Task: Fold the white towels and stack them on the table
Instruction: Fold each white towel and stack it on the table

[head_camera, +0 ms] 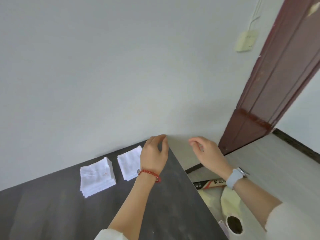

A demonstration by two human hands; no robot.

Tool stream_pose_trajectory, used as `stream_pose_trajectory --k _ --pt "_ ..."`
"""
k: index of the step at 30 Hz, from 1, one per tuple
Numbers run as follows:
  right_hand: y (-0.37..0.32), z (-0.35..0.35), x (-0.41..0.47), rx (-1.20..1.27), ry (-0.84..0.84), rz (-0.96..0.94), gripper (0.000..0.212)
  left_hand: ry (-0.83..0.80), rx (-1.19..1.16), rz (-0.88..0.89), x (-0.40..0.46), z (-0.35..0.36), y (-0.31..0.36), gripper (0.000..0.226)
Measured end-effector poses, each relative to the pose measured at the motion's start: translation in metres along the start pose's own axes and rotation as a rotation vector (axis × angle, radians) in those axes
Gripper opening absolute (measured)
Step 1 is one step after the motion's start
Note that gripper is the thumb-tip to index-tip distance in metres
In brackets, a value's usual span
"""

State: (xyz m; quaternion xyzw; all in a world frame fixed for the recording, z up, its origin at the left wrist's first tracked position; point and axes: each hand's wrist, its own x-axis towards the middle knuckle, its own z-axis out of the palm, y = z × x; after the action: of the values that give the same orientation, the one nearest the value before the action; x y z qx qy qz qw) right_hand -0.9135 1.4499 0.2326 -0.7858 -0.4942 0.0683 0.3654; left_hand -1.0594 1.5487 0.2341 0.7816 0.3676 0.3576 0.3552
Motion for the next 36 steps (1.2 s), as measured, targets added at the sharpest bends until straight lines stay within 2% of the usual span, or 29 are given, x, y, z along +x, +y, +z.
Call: stream_pose_trajectory --k 4,8,15,19,22,27,33,36 --pt "0.044 -0.101 -0.072 -0.031 0.177 0.14 0.022 -0.122 -0.016 0.163 -0.034 0.06 0.08 0.026" --pt "0.102 -0.211 -0.184 -0.111 0.337 0.314 0.021 -0.266 -0.106 0.272 -0.103 0.157 0.169 0.025" --pt "0.217 -0.401 -0.455 -0.265 0.536 0.727 0.025 -0.687 -0.234 0.547 -0.32 0.354 0.354 0.023" --pt "0.253 -0.479 -0.6 -0.293 0.672 0.943 0.025 -0.9 -0.254 0.698 -0.442 0.434 0.441 0.022" --pt "0.28 -0.522 -0.678 -0.298 0.771 1.058 0.026 -1.013 -0.256 0.795 -0.509 0.485 0.496 0.019" --pt "0.35 -0.59 -0.762 -0.301 0.875 1.183 0.025 -1.124 -0.261 0.928 -0.587 0.585 0.574 0.022" --pt "0.451 -0.686 -0.802 -0.265 0.954 1.207 0.024 -1.164 -0.305 0.962 -0.631 0.713 0.663 0.023" --pt "0.514 -0.757 -0.814 -0.244 0.983 1.245 0.024 -1.185 -0.316 0.984 -0.647 0.791 0.724 0.022"
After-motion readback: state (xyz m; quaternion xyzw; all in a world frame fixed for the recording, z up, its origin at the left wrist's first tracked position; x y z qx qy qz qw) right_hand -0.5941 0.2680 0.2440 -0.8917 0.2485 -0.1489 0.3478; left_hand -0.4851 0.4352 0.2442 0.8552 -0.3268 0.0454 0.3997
